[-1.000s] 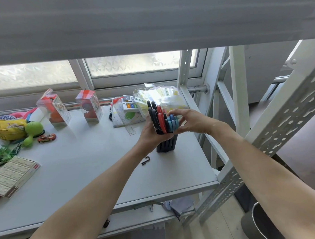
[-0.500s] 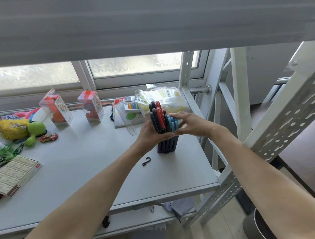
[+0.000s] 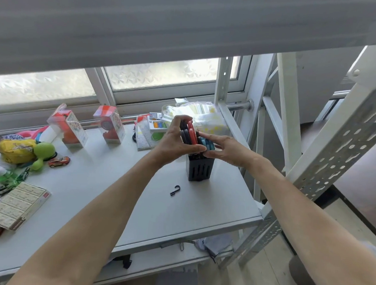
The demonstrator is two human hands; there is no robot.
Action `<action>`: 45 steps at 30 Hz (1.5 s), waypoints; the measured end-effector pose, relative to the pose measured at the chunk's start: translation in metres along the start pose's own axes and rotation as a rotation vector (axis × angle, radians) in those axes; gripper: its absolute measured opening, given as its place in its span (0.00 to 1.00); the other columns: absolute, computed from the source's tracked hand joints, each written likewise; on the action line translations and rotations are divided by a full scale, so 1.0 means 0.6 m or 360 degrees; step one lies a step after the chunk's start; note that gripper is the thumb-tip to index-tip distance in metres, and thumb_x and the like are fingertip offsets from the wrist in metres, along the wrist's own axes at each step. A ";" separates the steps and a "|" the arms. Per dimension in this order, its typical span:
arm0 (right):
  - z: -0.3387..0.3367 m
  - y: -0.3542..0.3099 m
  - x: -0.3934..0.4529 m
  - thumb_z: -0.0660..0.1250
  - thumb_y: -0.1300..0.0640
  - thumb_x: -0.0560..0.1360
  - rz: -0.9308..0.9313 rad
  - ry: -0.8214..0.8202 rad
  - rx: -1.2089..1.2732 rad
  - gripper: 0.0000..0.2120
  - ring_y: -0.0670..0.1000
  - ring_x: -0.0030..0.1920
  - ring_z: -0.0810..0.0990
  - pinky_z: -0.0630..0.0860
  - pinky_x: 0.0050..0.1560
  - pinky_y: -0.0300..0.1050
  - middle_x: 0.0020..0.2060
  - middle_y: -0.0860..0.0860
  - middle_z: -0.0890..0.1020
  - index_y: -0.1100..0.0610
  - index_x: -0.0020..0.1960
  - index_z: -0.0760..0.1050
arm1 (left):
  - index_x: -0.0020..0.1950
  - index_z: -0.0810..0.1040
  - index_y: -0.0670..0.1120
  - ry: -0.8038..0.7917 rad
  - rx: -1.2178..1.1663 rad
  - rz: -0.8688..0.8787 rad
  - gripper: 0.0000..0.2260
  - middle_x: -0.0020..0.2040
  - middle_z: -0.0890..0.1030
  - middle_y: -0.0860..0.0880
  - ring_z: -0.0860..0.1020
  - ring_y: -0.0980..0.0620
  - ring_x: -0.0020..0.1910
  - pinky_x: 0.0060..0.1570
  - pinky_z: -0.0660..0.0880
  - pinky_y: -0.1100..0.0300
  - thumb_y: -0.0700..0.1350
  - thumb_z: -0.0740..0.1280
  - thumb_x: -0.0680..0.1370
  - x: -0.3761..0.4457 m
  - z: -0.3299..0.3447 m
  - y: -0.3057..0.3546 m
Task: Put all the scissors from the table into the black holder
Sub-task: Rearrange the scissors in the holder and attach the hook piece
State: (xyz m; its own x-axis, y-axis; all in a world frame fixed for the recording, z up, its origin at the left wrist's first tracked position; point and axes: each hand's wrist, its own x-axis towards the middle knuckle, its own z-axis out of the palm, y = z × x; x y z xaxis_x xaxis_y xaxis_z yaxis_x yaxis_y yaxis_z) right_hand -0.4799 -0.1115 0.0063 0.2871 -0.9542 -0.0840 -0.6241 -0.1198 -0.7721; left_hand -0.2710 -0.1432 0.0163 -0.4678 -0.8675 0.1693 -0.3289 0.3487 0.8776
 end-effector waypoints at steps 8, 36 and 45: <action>0.014 -0.004 -0.008 0.69 0.55 0.77 -0.0008 0.0048 -0.0196 0.34 0.49 0.73 0.65 0.61 0.74 0.46 0.75 0.45 0.65 0.43 0.78 0.56 | 0.73 0.59 0.51 -0.0013 0.0107 -0.0077 0.41 0.61 0.75 0.44 0.80 0.44 0.59 0.58 0.81 0.48 0.44 0.81 0.68 -0.008 -0.001 0.006; 0.144 0.033 -0.009 0.61 0.60 0.80 0.0483 0.0300 -0.0005 0.20 0.59 0.61 0.77 0.73 0.61 0.51 0.62 0.56 0.79 0.55 0.71 0.66 | 0.82 0.54 0.47 -0.0002 0.0424 -0.0726 0.28 0.67 0.77 0.38 0.77 0.38 0.64 0.61 0.74 0.50 0.40 0.58 0.82 -0.065 0.104 -0.085; 0.148 0.024 0.000 0.61 0.59 0.80 0.0509 0.0321 -0.0069 0.21 0.60 0.61 0.77 0.74 0.60 0.52 0.63 0.57 0.79 0.55 0.72 0.65 | 0.82 0.52 0.48 0.0120 0.0384 -0.0678 0.27 0.68 0.77 0.39 0.76 0.38 0.65 0.63 0.73 0.49 0.42 0.56 0.83 -0.073 0.110 -0.100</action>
State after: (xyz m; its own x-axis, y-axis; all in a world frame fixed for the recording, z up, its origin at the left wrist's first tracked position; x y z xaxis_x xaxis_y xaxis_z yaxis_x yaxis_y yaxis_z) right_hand -0.4243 -0.0890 -0.0608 -0.0736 -0.9795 -0.1873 -0.6902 0.1856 -0.6995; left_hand -0.2848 -0.1027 -0.0731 -0.1925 -0.9709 -0.1423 -0.6629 0.0218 0.7484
